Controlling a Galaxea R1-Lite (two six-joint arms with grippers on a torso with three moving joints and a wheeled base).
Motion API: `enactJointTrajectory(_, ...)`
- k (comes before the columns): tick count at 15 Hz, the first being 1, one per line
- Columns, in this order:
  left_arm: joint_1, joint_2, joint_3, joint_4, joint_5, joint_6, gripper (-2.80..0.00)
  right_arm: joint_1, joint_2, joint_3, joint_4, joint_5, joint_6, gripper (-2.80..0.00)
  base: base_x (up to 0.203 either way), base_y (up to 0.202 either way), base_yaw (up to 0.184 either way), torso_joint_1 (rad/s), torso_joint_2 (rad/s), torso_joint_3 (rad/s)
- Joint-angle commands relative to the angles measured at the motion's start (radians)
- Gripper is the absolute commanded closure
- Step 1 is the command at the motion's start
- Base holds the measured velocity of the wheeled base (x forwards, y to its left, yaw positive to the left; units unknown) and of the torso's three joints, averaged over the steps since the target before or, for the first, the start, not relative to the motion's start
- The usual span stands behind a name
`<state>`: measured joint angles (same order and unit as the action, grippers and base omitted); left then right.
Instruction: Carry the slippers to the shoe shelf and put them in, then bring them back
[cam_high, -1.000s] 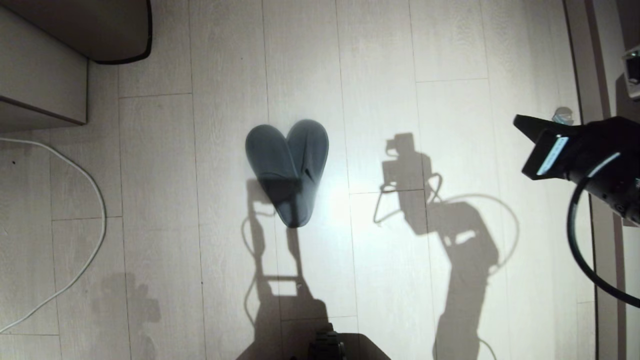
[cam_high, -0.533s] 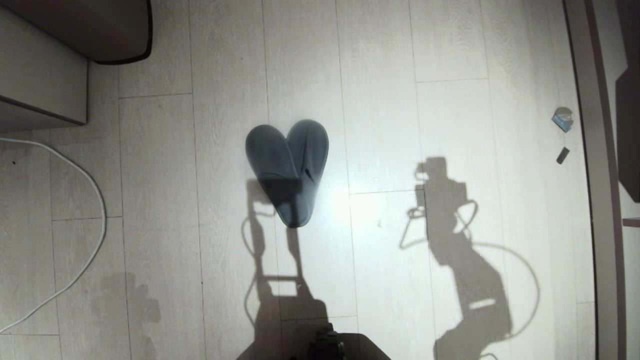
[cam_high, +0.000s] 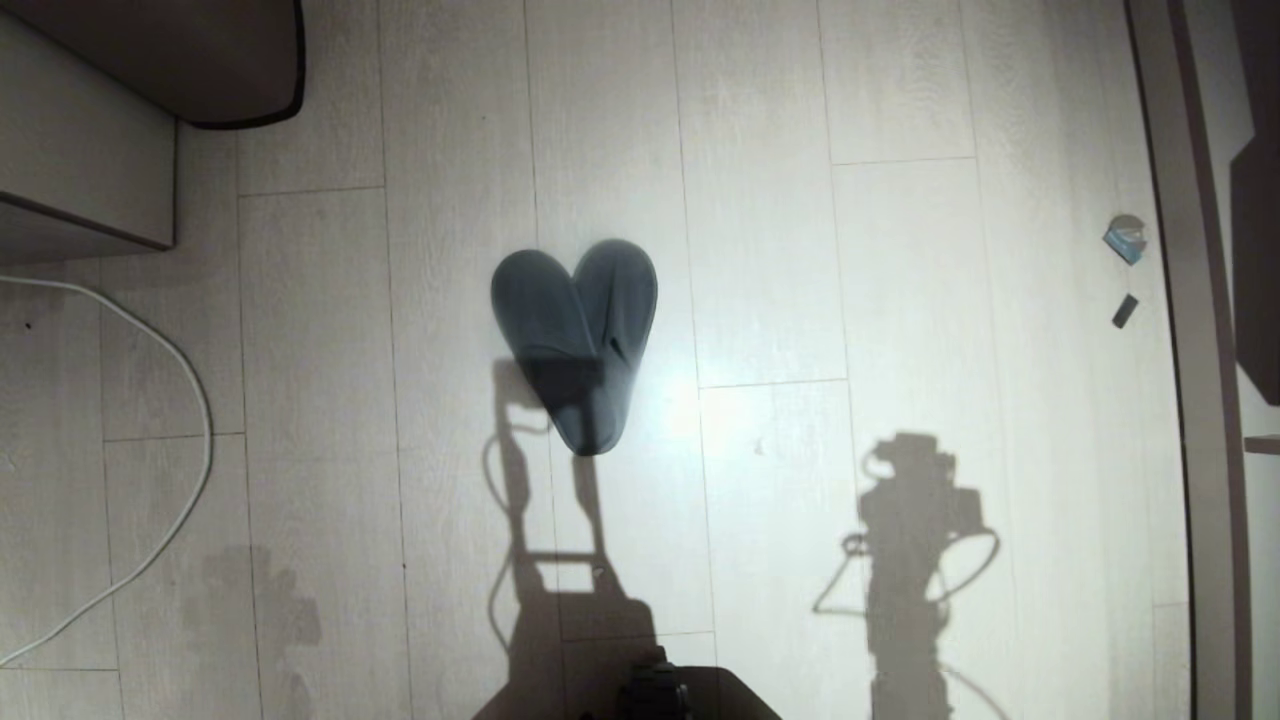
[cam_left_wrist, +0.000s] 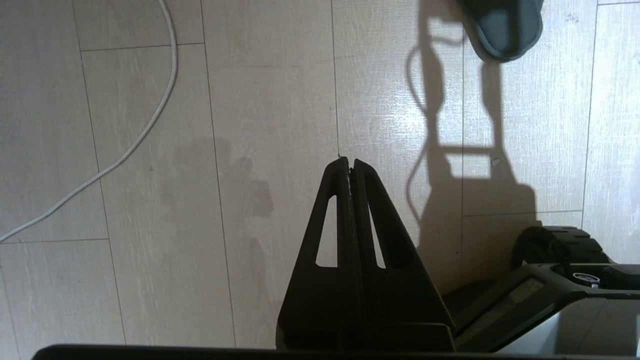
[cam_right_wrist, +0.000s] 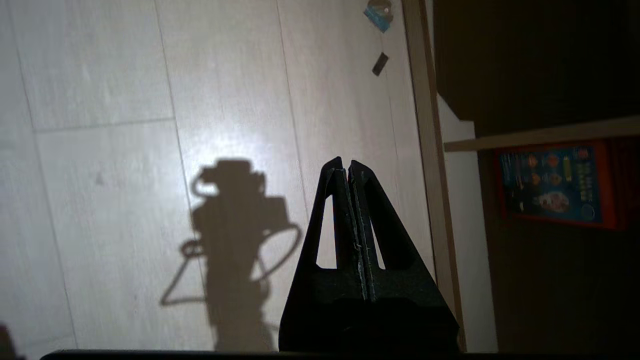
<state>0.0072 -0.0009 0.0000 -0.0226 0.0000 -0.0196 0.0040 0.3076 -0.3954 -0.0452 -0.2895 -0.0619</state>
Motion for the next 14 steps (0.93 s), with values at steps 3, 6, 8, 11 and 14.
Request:
enactJointTrajectory(3,0.000,0.001,0.008,0.000,0.000,-0.002,0.00,-0.011,-0.268,0.218,0.070,0.118,-0.016,0.00,0.000,0.000,0.000,0.000,0.00,0.000)
enactJointTrajectory(6,0.000,0.001,0.008,0.000,0.000,-0.002,0.00,-0.010,-0.304,0.388,0.004,0.251,-0.012,0.00,0.000,0.000,0.000,0.000,0.00,0.000)
enactJointTrajectory(8,0.000,0.001,0.008,0.000,0.000,-0.002,0.00,-0.010,-0.307,0.388,0.082,0.293,-0.012,0.00,0.000,0.000,0.000,0.000,0.00,0.000)
enactJointTrajectory(11,0.000,0.001,0.008,0.000,0.000,-0.002,0.00,-0.009,-0.307,0.391,0.059,0.299,-0.006,0.00,0.000,0.000,0.000,0.000,0.00,0.011)
enactJointTrajectory(14,0.000,0.001,0.008,0.000,0.000,-0.002,0.00,-0.009,-0.308,0.391,0.057,0.302,-0.009,0.00,0.000,0.000,0.000,0.001,0.00,0.118)
